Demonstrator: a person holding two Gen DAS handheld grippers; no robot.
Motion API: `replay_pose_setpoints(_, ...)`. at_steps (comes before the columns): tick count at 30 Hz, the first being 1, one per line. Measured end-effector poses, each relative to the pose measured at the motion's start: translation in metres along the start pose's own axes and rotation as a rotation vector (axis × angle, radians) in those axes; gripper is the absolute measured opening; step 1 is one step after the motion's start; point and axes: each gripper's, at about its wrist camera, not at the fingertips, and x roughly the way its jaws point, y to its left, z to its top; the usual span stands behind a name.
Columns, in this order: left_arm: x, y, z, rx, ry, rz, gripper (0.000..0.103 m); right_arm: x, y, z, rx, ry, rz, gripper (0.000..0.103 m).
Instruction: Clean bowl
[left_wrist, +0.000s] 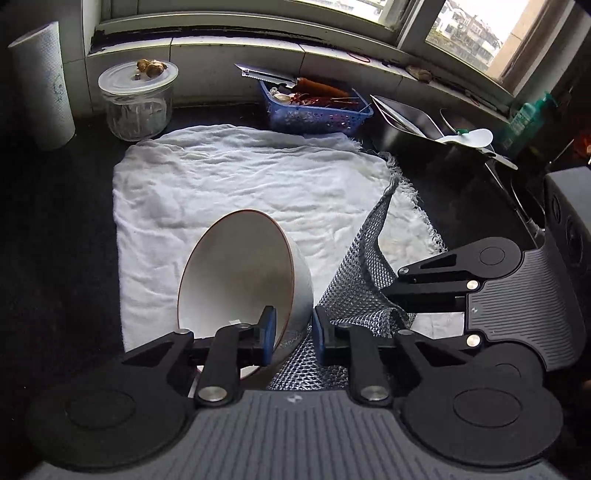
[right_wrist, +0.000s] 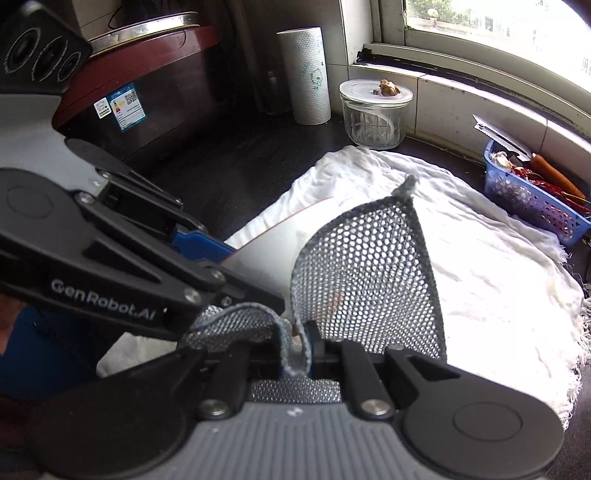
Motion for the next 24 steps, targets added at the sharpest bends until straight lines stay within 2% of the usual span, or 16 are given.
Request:
replay_pose_setpoints(2,0.003,0.016,0.001,-0.166,-0.018,-0.082,0.007,0.0,0.002,-0.002,-0.005,0.011,0.01,0.011)
replay_pose_setpoints(5,0.01,0.041,-0.006,-0.492,-0.074,-0.191,0.007,0.005,0.008,-0.006,-0.004,0.026,0.031,0.011)
replay_pose_setpoints(8,0.012,0.053,-0.011,-0.662,-0.117,-0.228,0.008,0.011,0.018,-0.007,-0.022,0.042,0.051,0.011)
replay_pose_setpoints(10,0.013,0.055,-0.009,-0.658,-0.113,-0.227,0.008,0.015,0.018,-0.006,-0.014,0.046,0.061,0.011)
replay_pose_setpoints(13,0.01,0.045,-0.002,-0.515,-0.056,-0.186,0.009,0.015,0.011,-0.004,0.008,0.044,0.057,0.011)
replay_pose_setpoints(16,0.002,0.029,-0.001,-0.297,-0.046,-0.086,0.017,0.01,0.003,-0.002,0.022,0.025,0.04,0.011)
replay_pose_setpoints(18,-0.002,0.021,-0.003,-0.197,-0.035,-0.04,0.019,0.006,-0.004,0.001,0.033,0.009,0.025,0.011)
replay_pose_setpoints(23,-0.003,-0.001,-0.01,0.058,-0.001,0.033,0.019,-0.002,-0.016,0.007,0.042,-0.008,0.001,0.011)
replay_pose_setpoints(24,-0.003,-0.005,-0.011,0.086,-0.006,0.043,0.016,-0.003,-0.016,0.008,0.039,-0.006,0.0,0.011)
